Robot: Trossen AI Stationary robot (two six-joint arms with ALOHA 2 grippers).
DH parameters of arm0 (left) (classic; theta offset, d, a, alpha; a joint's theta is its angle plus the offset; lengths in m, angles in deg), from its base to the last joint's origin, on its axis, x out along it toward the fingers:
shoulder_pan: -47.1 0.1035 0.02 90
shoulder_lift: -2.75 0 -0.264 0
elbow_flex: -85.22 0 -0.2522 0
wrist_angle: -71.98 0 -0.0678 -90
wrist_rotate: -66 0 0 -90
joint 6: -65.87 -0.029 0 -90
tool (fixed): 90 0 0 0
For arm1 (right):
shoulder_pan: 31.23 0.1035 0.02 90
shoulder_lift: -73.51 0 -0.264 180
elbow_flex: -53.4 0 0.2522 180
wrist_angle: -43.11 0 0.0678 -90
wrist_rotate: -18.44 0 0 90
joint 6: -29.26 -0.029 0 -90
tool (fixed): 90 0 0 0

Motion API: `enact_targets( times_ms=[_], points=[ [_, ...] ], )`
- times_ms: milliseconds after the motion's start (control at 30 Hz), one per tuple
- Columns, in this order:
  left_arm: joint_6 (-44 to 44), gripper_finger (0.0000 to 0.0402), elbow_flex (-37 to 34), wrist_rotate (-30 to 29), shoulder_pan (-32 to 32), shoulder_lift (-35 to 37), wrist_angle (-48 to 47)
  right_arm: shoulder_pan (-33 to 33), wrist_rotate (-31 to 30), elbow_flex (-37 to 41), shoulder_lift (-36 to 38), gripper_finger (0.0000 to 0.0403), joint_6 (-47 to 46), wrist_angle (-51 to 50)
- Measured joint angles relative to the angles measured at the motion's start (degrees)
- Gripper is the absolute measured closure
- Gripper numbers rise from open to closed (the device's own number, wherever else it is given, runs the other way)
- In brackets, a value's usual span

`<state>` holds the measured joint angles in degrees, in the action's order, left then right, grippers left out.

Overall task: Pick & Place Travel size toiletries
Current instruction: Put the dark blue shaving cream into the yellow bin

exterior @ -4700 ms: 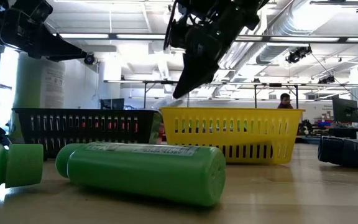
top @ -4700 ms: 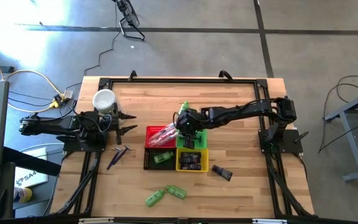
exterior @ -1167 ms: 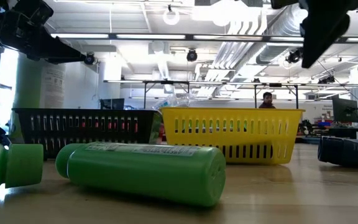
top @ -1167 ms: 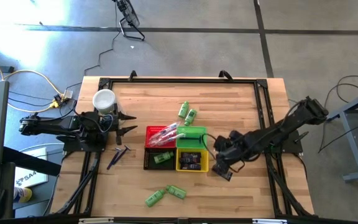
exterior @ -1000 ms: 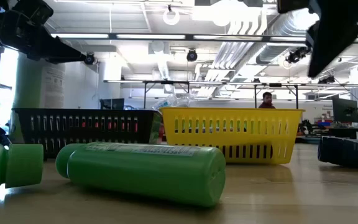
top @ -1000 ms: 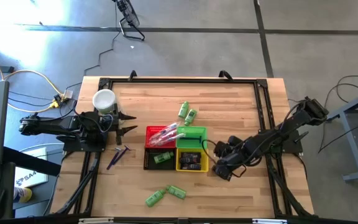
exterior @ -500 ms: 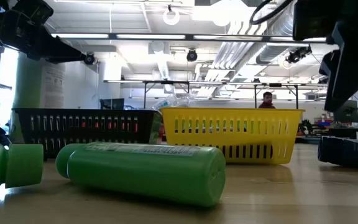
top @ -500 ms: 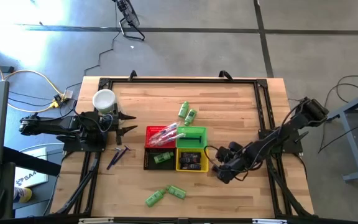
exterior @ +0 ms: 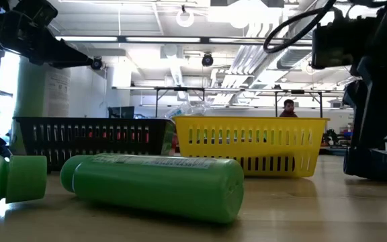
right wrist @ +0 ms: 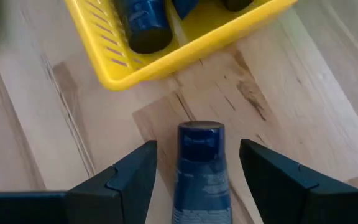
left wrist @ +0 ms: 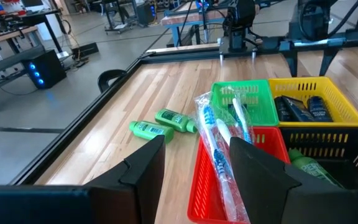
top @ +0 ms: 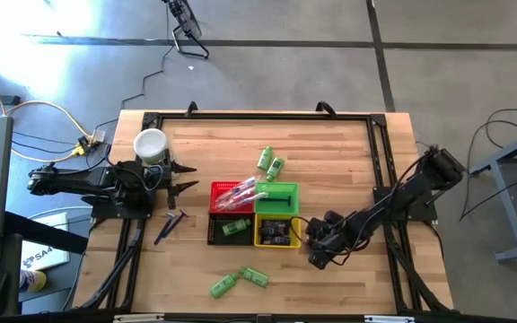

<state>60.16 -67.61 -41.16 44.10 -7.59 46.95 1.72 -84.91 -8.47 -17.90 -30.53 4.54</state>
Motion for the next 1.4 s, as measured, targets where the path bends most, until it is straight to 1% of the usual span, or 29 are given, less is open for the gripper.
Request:
enact_targets(
  times_ms=[300, 533, 667, 867, 967, 1067, 1233, 1400],
  points=[
    [0.0, 0.0226, 0.0, 0.0, 0.0, 0.0, 0.0, -0.1, -0.2, -0.1, -4.9, 0.0180, 0.0, 1.9],
    [0.0, 0.0226, 0.0, 0.0, 0.0, 0.0, 0.0, 0.0, -1.3, -0.1, -5.5, 0.0182, 0.0, 2.3],
    [0.0, 0.0226, 0.0, 0.0, 0.0, 0.0, 0.0, 0.0, -1.4, -0.1, -5.5, 0.0199, -0.1, 2.2],
    [0.0, 0.0226, 0.0, 0.0, 0.0, 0.0, 0.0, -0.1, -1.8, -0.1, -5.6, 0.0246, -0.2, 2.2],
    [0.0, 0.0226, 0.0, 0.0, 0.0, 0.0, 0.0, -0.1, -1.7, 0.0, -5.6, 0.0264, -0.3, 2.3],
    [0.0, 0.0226, 0.0, 0.0, 0.0, 0.0, 0.0, -0.1, -1.6, 0.0, -5.6, 0.0269, -0.4, 2.4],
    [0.0, 0.0226, 0.0, 0.0, 0.0, 0.0, 0.0, -0.1, -0.7, 0.0, -5.4, 0.0263, -0.4, 2.3],
    [0.0, 0.0226, 0.0, 0.0, 0.0, 0.0, 0.0, -0.1, 0.9, 0.0, -3.5, 0.0271, -0.5, 1.3]
  ],
)
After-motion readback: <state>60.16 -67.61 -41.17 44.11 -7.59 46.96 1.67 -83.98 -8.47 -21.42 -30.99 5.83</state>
